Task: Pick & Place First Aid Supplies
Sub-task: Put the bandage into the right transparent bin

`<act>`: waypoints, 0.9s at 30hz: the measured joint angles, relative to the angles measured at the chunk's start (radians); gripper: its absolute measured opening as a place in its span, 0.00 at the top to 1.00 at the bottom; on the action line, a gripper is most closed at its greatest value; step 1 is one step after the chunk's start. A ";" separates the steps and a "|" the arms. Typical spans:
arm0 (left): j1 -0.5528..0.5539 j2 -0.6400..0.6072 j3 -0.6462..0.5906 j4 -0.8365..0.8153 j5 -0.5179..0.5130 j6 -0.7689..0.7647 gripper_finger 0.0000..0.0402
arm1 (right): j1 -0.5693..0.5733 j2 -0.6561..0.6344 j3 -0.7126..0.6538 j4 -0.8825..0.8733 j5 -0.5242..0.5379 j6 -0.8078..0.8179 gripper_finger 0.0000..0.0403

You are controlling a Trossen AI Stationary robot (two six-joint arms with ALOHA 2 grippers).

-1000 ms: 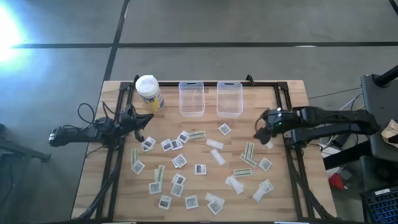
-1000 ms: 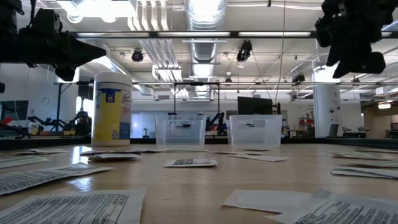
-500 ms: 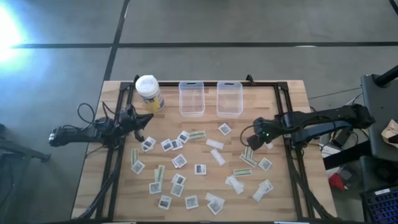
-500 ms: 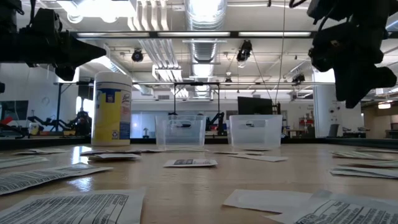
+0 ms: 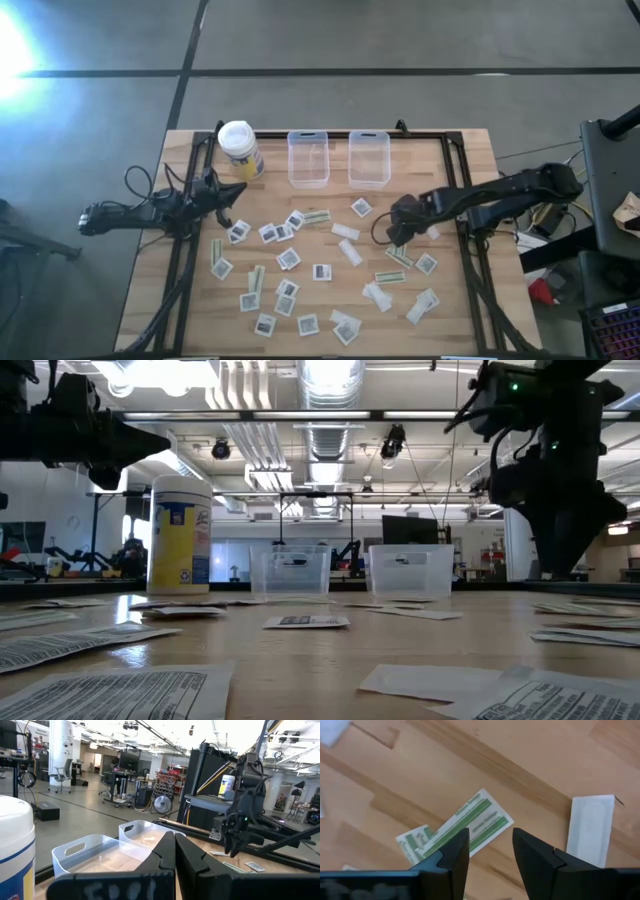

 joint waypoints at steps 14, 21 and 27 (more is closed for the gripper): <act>0.000 0.000 0.000 0.000 0.000 0.000 1.00 | 0.000 0.175 0.009 0.030 0.027 -0.037 0.61; 0.000 0.000 0.000 0.000 0.000 0.000 1.00 | 0.000 0.211 0.014 0.045 0.026 -0.049 0.63; 0.000 0.000 0.000 0.000 0.000 0.000 1.00 | 0.000 0.214 0.014 0.049 0.023 -0.033 0.69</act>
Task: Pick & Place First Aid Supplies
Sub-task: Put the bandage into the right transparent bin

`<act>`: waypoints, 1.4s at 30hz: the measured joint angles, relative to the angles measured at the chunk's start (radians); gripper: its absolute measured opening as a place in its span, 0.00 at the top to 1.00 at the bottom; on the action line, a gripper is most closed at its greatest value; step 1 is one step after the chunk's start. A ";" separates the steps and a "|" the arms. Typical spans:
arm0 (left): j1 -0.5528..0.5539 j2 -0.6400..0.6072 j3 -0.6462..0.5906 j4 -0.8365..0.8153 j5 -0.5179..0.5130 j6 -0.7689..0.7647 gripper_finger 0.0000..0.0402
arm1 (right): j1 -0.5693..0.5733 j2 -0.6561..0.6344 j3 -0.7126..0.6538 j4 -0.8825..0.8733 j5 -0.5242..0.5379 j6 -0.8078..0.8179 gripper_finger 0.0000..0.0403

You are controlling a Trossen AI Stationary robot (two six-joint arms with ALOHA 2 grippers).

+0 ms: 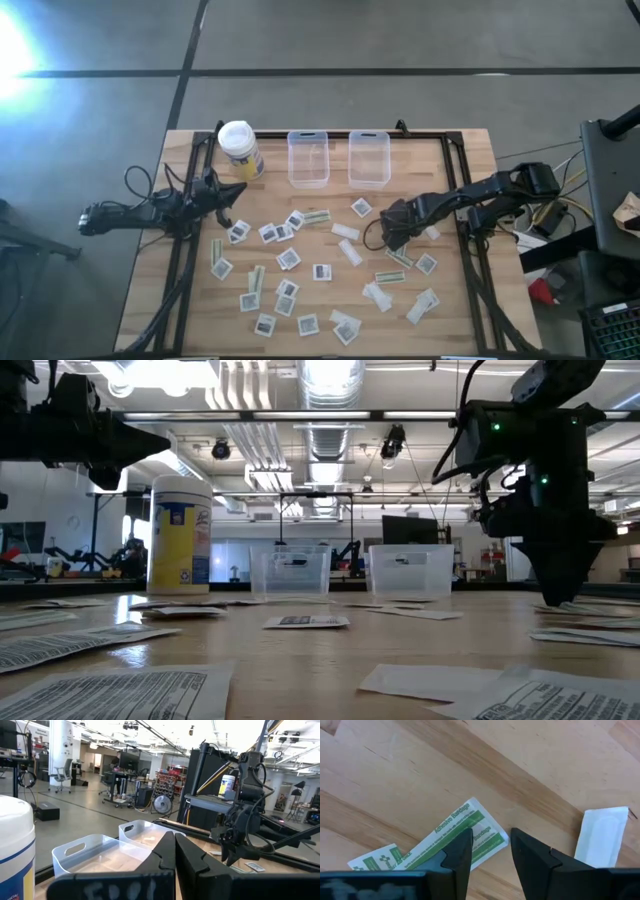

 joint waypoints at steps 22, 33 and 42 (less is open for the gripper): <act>0.000 0.000 0.000 0.000 0.000 0.000 1.00 | 0.000 -0.038 -0.012 -0.025 0.020 0.018 0.92; 0.000 0.000 0.000 0.000 0.000 0.000 1.00 | 0.000 -0.053 -0.017 -0.040 0.027 -0.010 0.98; 0.000 0.000 0.000 0.000 0.000 0.000 1.00 | 0.000 -0.063 0.006 -0.045 0.028 -0.058 0.98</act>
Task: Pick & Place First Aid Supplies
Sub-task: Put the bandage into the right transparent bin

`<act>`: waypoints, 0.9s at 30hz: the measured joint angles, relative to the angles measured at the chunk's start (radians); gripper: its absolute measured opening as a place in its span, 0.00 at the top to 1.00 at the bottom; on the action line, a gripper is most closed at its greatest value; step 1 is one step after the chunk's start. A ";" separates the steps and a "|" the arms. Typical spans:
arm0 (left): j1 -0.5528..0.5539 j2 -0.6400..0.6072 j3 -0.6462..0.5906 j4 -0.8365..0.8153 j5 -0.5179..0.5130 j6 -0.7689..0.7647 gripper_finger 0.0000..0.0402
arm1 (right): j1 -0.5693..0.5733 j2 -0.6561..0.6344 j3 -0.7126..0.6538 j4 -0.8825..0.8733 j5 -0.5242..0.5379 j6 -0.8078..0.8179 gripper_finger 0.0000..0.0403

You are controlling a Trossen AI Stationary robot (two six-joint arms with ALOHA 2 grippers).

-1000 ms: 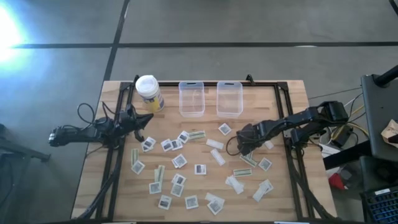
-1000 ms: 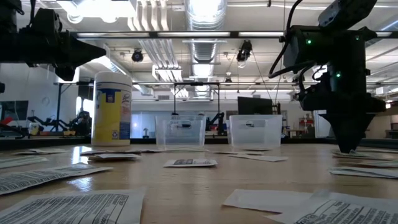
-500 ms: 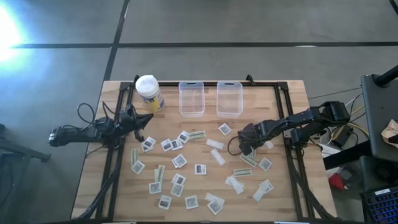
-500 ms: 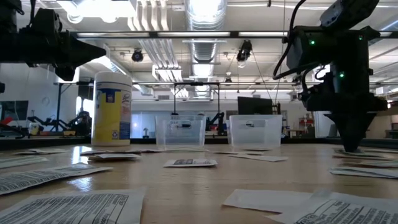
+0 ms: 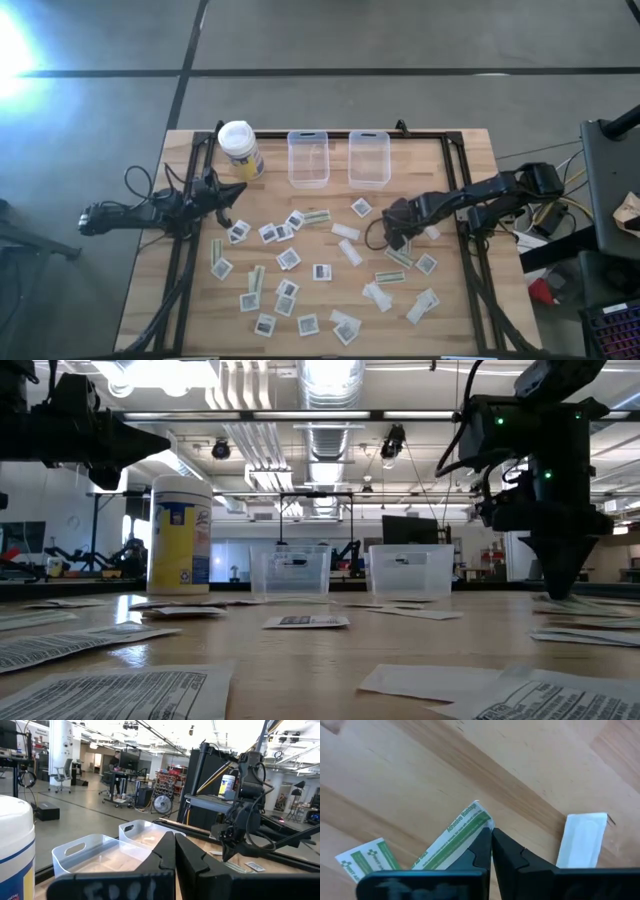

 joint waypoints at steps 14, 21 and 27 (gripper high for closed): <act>0.000 0.000 0.000 0.001 0.000 0.000 1.00 | -0.001 -0.148 0.065 -0.015 0.057 -0.085 0.98; 0.000 0.000 0.000 0.002 0.000 0.006 1.00 | -0.035 -0.267 0.134 -0.012 0.170 -0.167 0.98; 0.000 0.000 0.000 0.009 0.000 0.006 1.00 | -0.121 -0.329 0.223 0.008 0.326 -0.325 0.98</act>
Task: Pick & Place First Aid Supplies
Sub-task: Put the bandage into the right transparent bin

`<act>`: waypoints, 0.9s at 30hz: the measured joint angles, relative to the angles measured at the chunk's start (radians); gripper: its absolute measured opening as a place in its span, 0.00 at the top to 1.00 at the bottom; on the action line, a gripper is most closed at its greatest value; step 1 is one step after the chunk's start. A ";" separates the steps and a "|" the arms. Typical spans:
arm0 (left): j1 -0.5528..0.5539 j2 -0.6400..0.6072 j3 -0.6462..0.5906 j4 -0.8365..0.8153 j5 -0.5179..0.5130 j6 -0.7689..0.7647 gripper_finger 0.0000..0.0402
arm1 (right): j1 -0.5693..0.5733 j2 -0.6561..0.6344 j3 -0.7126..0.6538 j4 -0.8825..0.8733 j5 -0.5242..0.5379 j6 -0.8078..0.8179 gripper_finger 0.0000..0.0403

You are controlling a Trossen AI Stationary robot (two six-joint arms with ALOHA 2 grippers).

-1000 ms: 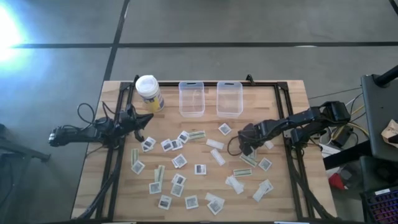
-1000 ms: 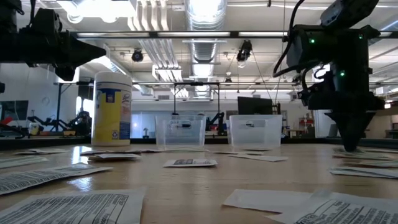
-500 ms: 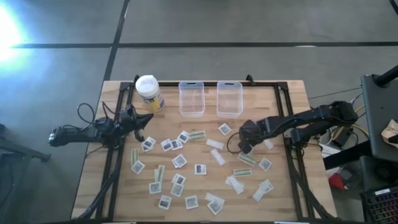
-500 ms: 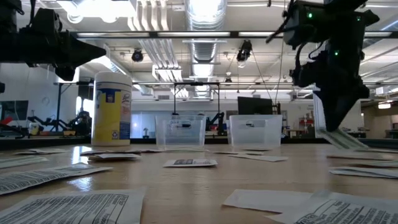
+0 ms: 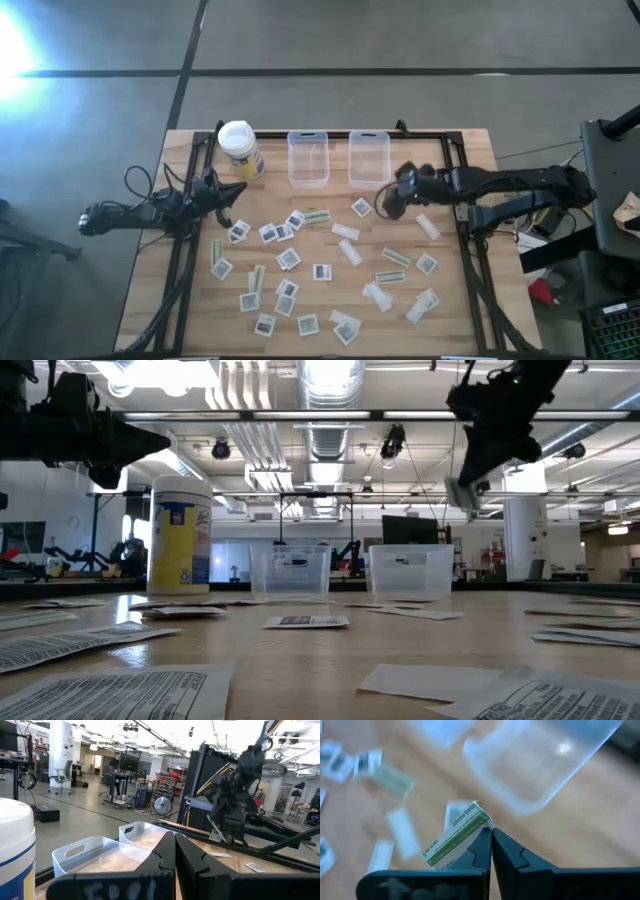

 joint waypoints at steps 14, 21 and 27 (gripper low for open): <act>0.000 0.000 0.000 0.000 0.000 -0.015 1.00 | -0.333 0.037 0.116 0.437 0.092 -0.453 0.98; 0.000 0.000 0.000 0.000 0.000 -0.031 1.00 | -0.490 0.160 0.164 0.444 0.012 -0.466 0.98; 0.000 0.000 0.000 0.000 0.000 -0.031 1.00 | -0.572 0.298 0.196 0.399 -0.251 -0.428 0.98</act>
